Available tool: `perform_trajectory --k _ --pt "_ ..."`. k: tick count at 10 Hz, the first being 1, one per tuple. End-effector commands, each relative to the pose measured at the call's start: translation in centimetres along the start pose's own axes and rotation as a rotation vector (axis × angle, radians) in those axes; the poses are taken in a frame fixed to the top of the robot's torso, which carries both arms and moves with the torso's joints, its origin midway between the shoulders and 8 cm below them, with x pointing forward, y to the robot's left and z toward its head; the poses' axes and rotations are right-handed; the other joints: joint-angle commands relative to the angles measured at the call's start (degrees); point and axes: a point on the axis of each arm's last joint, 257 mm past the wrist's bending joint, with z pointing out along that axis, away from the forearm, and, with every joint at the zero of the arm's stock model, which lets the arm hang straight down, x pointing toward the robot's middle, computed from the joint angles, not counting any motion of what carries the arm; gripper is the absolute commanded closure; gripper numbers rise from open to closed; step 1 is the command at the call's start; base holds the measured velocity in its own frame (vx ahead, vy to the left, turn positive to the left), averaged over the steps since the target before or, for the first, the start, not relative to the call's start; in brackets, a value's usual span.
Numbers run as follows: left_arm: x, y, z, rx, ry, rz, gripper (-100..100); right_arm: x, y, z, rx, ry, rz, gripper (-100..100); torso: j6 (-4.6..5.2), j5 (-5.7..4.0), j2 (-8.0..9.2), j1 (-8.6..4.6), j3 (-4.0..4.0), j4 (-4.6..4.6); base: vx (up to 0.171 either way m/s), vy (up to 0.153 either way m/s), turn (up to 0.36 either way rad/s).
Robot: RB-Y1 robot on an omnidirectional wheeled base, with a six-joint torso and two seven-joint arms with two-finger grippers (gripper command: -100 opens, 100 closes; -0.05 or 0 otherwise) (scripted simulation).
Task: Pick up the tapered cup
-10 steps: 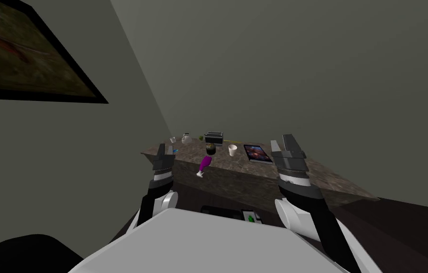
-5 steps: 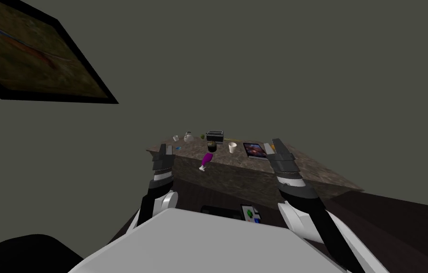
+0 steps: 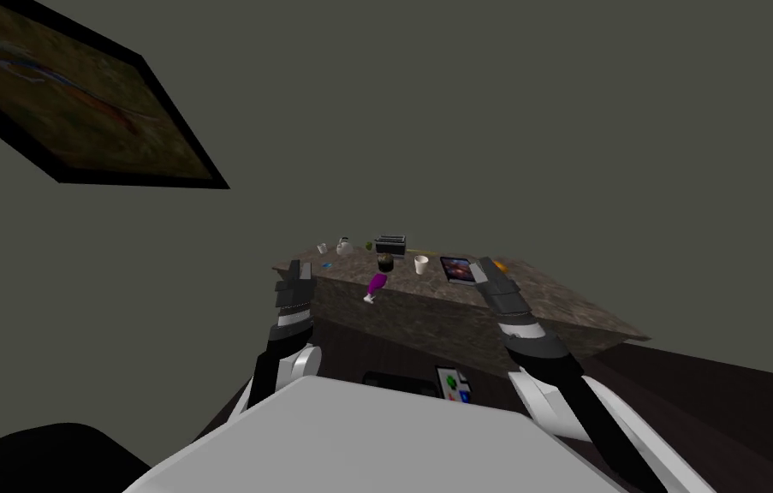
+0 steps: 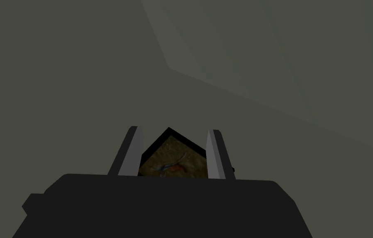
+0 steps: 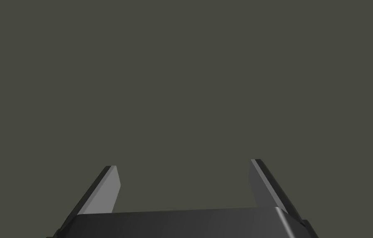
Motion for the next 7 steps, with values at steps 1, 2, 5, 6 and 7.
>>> perform_trajectory --k 1,2,5,6,7 --pt "0.0 0.0 0.0 0.0 0.0 0.0 0 0.9 -1.0 -0.4 0.016 0.055 -0.01 -100 0.0 0.0 0.0 0.0 0.0 0.0 -0.047 0.022 0.061" --pt "0.0 0.0 0.0 0.0 0.0 0.0 0 1.1 -1.0 -0.4 0.015 0.066 -0.014 -100 -0.02 0.01 -0.01 0.02 -0.01 -0.01 -0.037 0.013 0.034" --pt "0.0 0.0 0.0 0.0 0.0 0.0 0 2.6 -3.1 -1.8 0.052 0.165 -0.036 -100 0.0 0.0 -0.09 -0.02 -0.05 -0.02 -0.029 0.016 0.066" --pt "0.0 0.0 0.0 0.0 0.0 0.0 0 2.8 -3.1 -1.8 0.05 0.183 -0.043 -100 -0.02 0.0 -0.11 0.0 -0.06 -0.03 -0.016 0.017 0.052" --pt "0.0 0.0 0.0 0.0 0.0 0.0 0 3.4 -4.3 -2.6 0.073 0.225 -0.052 -100 0.0 0.0 -0.13 0.0 -0.08 -0.03 -0.01 0.024 0.103"
